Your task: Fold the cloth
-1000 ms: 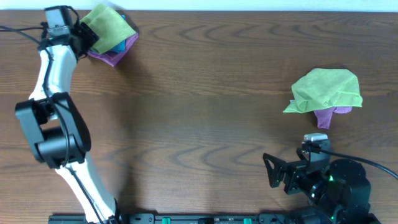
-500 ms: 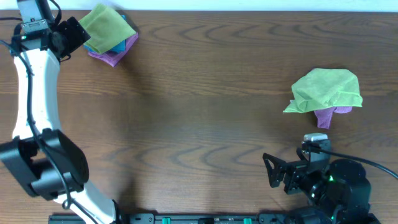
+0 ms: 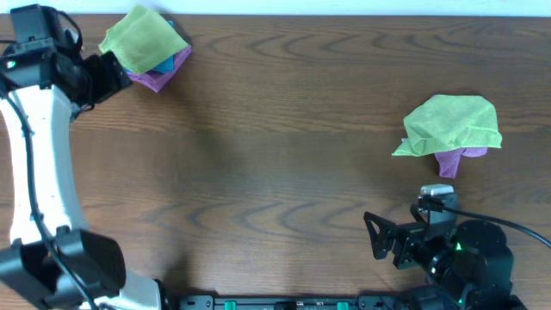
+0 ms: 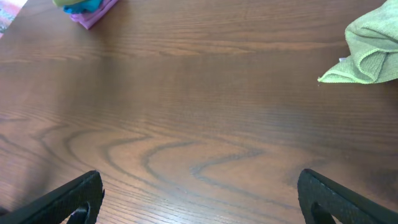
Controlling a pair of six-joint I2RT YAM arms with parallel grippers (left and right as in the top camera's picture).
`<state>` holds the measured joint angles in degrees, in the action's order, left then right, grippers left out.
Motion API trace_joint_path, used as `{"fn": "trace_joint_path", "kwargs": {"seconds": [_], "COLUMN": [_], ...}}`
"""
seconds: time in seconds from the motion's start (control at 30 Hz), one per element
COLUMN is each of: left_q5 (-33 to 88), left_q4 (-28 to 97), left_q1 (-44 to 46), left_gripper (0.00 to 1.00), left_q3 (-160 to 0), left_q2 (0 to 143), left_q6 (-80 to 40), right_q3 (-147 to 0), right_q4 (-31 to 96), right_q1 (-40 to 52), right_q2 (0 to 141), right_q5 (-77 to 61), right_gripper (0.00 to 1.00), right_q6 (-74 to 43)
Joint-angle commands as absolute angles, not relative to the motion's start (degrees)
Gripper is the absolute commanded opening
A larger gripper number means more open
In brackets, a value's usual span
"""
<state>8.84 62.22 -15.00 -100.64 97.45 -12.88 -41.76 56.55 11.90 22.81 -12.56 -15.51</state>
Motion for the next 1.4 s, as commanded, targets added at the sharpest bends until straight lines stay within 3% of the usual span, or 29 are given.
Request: {"fn": "trace_joint_path", "kwargs": {"seconds": [0.0, 0.33, 0.77, 1.37], "left_q5": [9.21, 13.41, 9.96, 18.06], "left_q4": [66.08, 77.38, 85.06, 52.82], "left_q1": [-15.25, -15.25, -14.46, -11.40], "left_gripper": [0.95, 0.95, 0.95, 0.95], "left_q3": [-101.51, -101.51, -93.36, -43.83], "left_q2": [93.76, 79.66, 49.10, 18.59], "left_q6": [-9.13, -2.55, 4.16, 5.21], "right_q3": [-41.45, -41.45, -41.45, -41.45], "right_q4": [56.64, 56.64, 56.64, 56.64], "right_q1": [11.49, 11.49, 11.49, 11.49], "right_q2": [22.61, 22.61, 22.61, 22.61], "right_q5": [-12.21, -12.21, -12.21, -12.21], "right_gripper": [0.99, 0.99, 0.99, 0.99], "right_q6": [-16.08, -16.08, -16.08, -16.08]}}
